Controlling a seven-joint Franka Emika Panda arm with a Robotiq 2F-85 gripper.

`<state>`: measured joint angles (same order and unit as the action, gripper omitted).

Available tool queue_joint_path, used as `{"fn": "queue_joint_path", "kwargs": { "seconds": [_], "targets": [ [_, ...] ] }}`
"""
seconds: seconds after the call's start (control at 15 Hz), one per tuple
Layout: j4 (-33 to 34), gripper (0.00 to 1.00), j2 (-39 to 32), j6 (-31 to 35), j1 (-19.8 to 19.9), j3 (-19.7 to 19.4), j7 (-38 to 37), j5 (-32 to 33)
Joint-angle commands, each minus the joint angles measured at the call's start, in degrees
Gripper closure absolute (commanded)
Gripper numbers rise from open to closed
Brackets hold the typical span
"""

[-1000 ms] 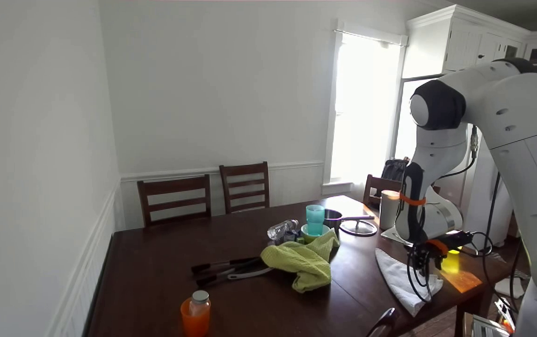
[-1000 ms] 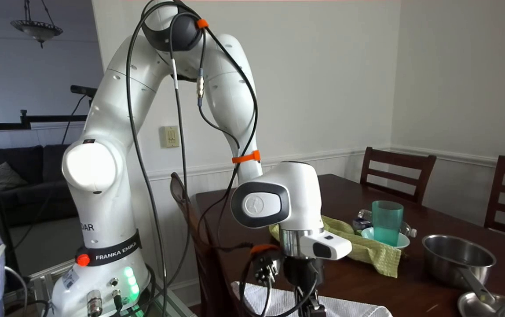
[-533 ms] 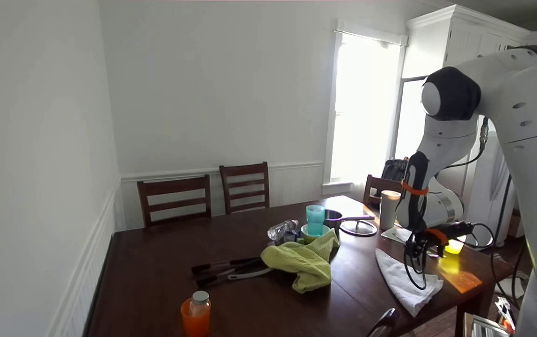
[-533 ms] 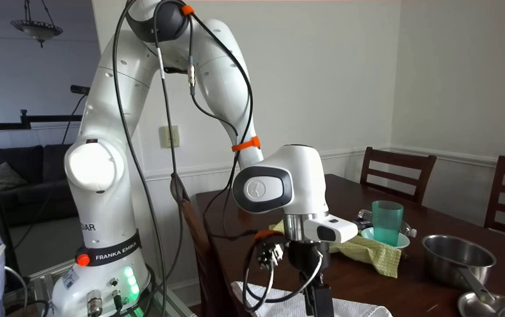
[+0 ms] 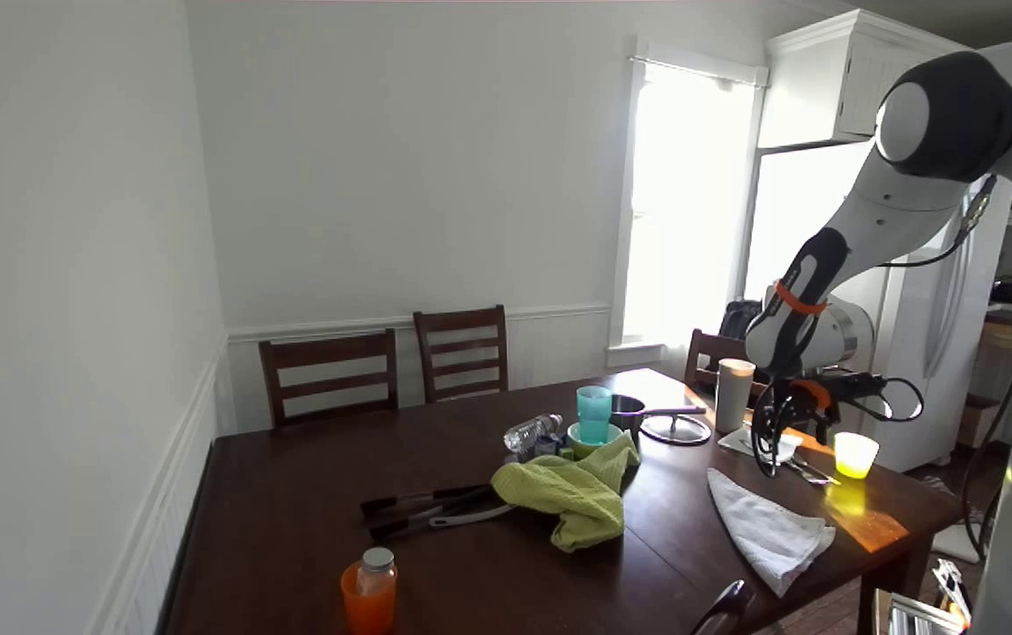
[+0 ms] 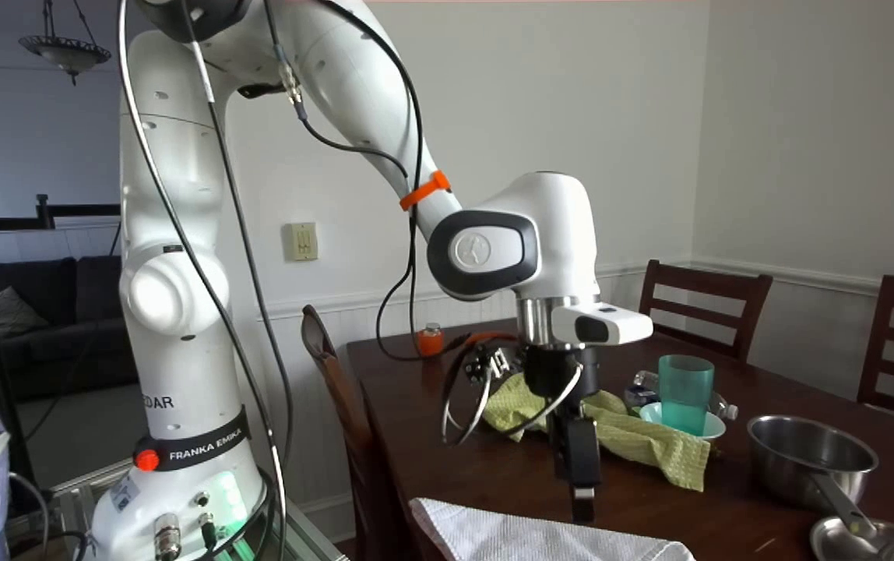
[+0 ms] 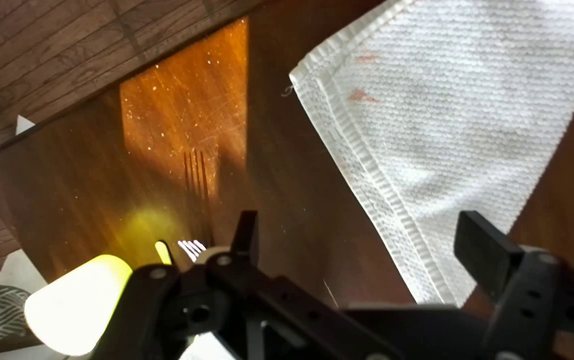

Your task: Fold the white towel once using the top left towel corner onto the bottom right towel corner

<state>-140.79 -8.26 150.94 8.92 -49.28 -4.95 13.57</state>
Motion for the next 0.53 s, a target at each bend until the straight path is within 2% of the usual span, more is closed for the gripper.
{"fn": "queue_joint_path", "kwargs": {
  "seconds": [0.0,0.47],
  "targets": [
    [1.54,0.0,8.55,-5.91,0.85,3.57,-5.77,2.6],
    [3.95,0.0,15.8,-15.35,6.16,17.4,-15.91,3.66]
  ]
}}
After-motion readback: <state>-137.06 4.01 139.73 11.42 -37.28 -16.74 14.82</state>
